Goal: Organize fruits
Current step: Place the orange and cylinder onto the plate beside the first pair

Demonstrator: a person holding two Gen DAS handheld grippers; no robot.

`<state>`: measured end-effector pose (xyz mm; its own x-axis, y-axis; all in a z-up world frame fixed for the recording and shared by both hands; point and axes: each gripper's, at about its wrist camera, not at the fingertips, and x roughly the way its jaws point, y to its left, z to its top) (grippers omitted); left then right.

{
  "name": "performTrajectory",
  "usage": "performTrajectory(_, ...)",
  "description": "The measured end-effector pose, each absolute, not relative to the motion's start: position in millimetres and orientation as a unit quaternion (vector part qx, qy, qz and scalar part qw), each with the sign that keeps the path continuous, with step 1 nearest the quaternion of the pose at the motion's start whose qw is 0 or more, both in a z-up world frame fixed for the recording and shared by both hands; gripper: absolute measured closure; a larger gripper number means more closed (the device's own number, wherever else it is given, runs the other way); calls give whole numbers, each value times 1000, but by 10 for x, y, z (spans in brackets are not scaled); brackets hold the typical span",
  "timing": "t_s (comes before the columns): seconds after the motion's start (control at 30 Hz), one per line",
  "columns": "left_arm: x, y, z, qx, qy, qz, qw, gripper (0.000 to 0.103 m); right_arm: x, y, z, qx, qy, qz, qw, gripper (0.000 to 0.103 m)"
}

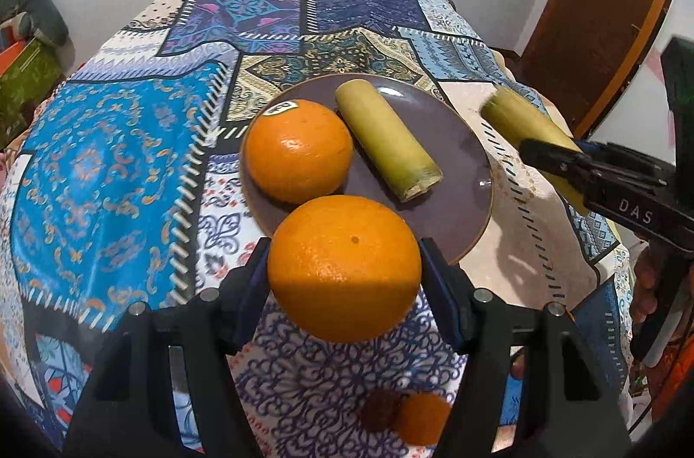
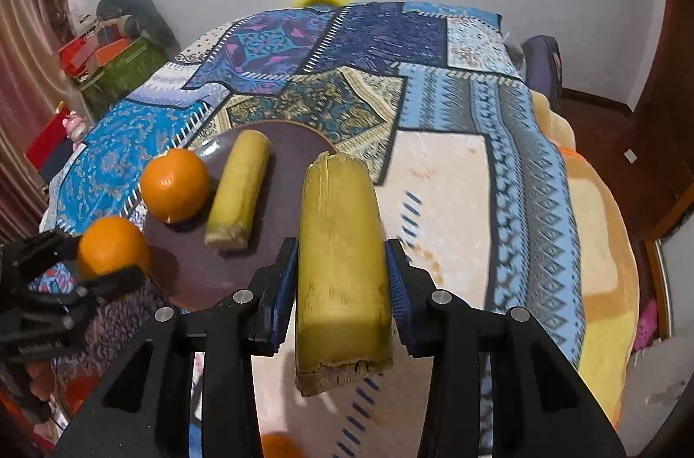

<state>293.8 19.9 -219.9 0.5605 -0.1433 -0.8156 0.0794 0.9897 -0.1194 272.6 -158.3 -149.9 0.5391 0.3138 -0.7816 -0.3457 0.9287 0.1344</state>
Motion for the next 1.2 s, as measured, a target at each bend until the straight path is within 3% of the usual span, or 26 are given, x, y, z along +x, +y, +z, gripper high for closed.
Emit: performTrajectory(1.2, 3416, 301, -2351, -48, 467, -67, 880, 36, 3352, -925, -1869, -59, 483, 216, 847, 67)
